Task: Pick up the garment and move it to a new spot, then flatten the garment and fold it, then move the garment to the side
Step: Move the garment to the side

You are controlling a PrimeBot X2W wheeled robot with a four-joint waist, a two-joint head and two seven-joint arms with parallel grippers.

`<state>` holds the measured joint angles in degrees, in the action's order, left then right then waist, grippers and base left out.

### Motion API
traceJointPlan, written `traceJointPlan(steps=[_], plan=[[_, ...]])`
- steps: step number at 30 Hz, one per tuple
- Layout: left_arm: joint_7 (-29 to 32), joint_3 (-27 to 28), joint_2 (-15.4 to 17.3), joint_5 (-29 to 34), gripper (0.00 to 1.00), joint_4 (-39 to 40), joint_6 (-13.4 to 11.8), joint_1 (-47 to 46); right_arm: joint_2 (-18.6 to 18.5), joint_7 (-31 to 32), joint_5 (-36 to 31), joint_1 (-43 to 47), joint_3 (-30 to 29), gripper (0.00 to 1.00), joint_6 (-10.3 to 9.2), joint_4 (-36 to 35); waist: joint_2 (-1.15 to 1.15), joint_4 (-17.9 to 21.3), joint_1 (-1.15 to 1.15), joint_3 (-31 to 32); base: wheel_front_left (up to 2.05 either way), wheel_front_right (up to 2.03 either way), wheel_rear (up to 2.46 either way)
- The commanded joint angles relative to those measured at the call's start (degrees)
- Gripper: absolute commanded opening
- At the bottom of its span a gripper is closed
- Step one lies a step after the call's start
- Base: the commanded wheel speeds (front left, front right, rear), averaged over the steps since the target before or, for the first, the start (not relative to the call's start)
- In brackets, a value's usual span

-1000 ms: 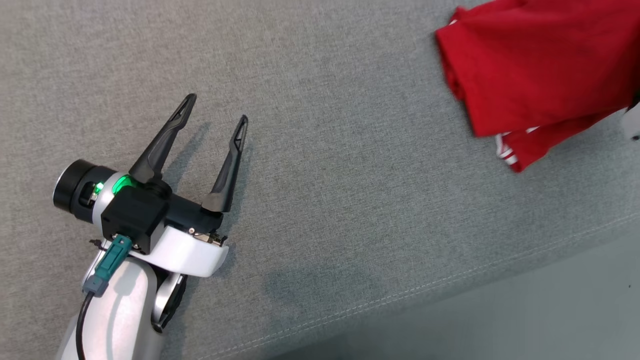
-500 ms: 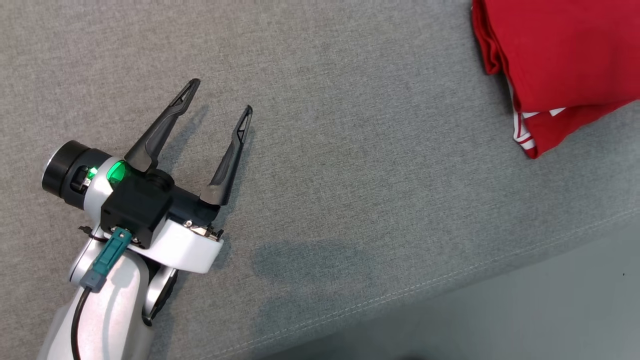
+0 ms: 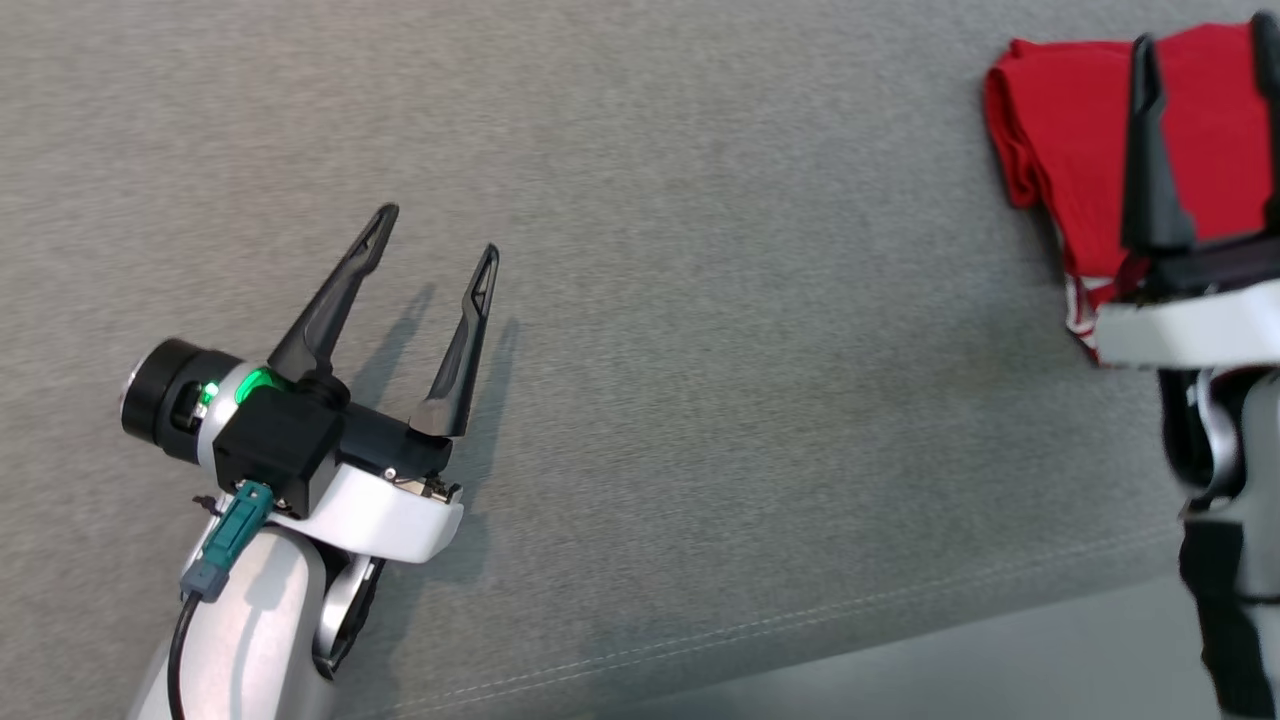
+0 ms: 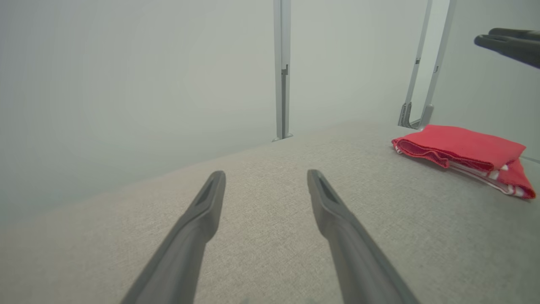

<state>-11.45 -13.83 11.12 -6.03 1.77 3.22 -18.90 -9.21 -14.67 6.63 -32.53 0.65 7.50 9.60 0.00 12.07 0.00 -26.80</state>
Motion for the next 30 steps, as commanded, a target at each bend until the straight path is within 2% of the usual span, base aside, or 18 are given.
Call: traceJointPlan(steps=[1, 6, 14, 21, 30], plan=[[-0.75, 2.12, 0.20, -0.48, 1.00, 1.02, -0.85, 0.37, -0.03, -0.32, 0.05, 2.64, 0.90, 1.00, -0.01, -2.55, 0.00, -3.83, 0.00, 2.66, 0.00, 0.00, 0.00], [-2.24, 3.32, -1.29, -1.90, 1.00, -0.84, -2.76, 3.11, 1.65, -0.32, -0.32, 9.59, 1.04, 1.00, -0.01, -5.58, 0.00, -9.85, 0.00, 5.76, 0.00, 0.00, 0.00], [-3.11, 5.82, -1.52, -3.43, 1.00, -2.92, -4.76, 6.90, 3.28, -0.32, -1.82, 18.26, -0.58, 1.00, -0.01, -7.63, 0.00, -17.18, 0.00, 10.42, 0.00, 0.00, 0.00], [-3.35, 7.17, -1.31, -4.38, 1.00, -4.02, -5.44, 9.85, 5.22, 0.48, -1.93, 24.68, -3.06, 1.00, -0.01, -9.72, 0.00, -19.14, 0.00, 14.15, 0.00, 0.00, 0.00], [-3.04, 7.91, -0.27, -5.25, 1.00, -4.70, -5.60, 13.10, 6.28, 2.47, -1.05, 32.14, -3.09, 1.00, -0.01, -12.75, 0.00, -17.02, 0.00, 17.91, 0.00, 0.00, 0.00]])
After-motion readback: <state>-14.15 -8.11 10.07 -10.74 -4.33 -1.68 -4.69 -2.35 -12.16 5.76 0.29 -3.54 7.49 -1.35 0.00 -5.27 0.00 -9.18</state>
